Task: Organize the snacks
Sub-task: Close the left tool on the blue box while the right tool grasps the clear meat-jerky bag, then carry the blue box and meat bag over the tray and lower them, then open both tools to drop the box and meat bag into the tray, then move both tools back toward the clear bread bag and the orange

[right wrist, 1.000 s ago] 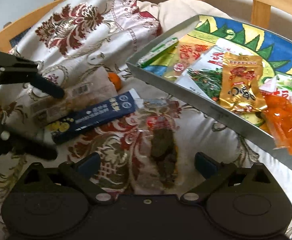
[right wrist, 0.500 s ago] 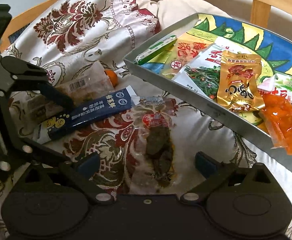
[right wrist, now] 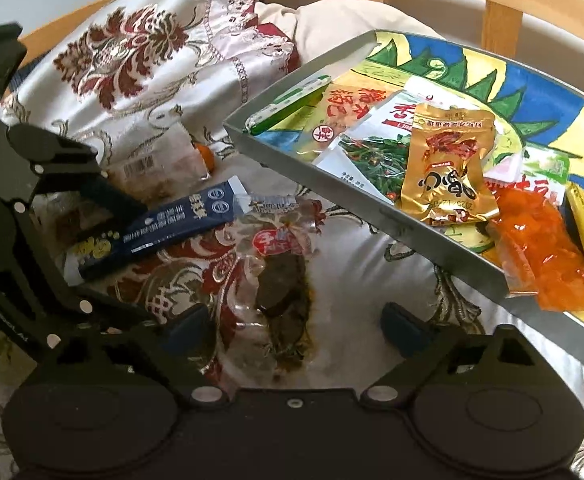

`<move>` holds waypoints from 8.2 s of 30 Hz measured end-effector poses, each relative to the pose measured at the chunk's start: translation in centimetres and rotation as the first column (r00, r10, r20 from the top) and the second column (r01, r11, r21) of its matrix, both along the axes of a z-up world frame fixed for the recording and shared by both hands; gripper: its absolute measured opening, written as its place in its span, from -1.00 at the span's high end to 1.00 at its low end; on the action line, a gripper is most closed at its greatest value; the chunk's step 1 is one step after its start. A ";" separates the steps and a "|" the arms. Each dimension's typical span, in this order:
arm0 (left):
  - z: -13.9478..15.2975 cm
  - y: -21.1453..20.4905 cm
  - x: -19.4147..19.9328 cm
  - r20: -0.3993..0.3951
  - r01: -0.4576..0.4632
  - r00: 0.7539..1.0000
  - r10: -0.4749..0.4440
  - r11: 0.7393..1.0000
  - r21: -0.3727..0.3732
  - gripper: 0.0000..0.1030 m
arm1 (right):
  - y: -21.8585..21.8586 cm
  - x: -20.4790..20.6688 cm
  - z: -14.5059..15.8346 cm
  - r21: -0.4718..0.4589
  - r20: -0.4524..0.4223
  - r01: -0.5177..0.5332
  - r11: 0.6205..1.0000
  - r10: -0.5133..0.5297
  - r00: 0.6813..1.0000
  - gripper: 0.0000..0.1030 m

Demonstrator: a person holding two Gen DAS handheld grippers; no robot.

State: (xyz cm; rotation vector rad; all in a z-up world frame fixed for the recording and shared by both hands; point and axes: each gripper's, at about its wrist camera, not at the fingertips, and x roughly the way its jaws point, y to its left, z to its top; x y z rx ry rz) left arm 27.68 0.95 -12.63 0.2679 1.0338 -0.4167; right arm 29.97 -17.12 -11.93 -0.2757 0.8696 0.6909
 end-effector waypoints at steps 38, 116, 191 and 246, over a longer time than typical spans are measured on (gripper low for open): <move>3.2 2.3 -0.6 -0.030 -0.185 0.983 0.183 0.981 -0.058 0.29 | 2.7 -4.9 2.5 -0.321 0.242 -0.048 0.946 0.131 0.962 0.04; 5.0 -1.8 16.7 0.167 -0.322 0.895 0.413 0.860 -0.397 0.27 | -4.4 7.1 3.1 -0.009 0.495 0.483 0.875 -0.416 0.763 0.03; 13.4 2.7 -11.1 0.408 -0.455 0.732 0.546 0.837 -0.303 -0.99 | -4.1 -15.8 14.3 0.361 0.476 0.504 0.784 -0.620 0.623 -0.98; 11.1 5.1 -13.7 0.307 -0.584 0.740 0.599 0.798 -0.150 -0.99 | 0.0 -19.3 9.9 0.166 0.294 0.470 0.867 -0.499 0.815 -0.99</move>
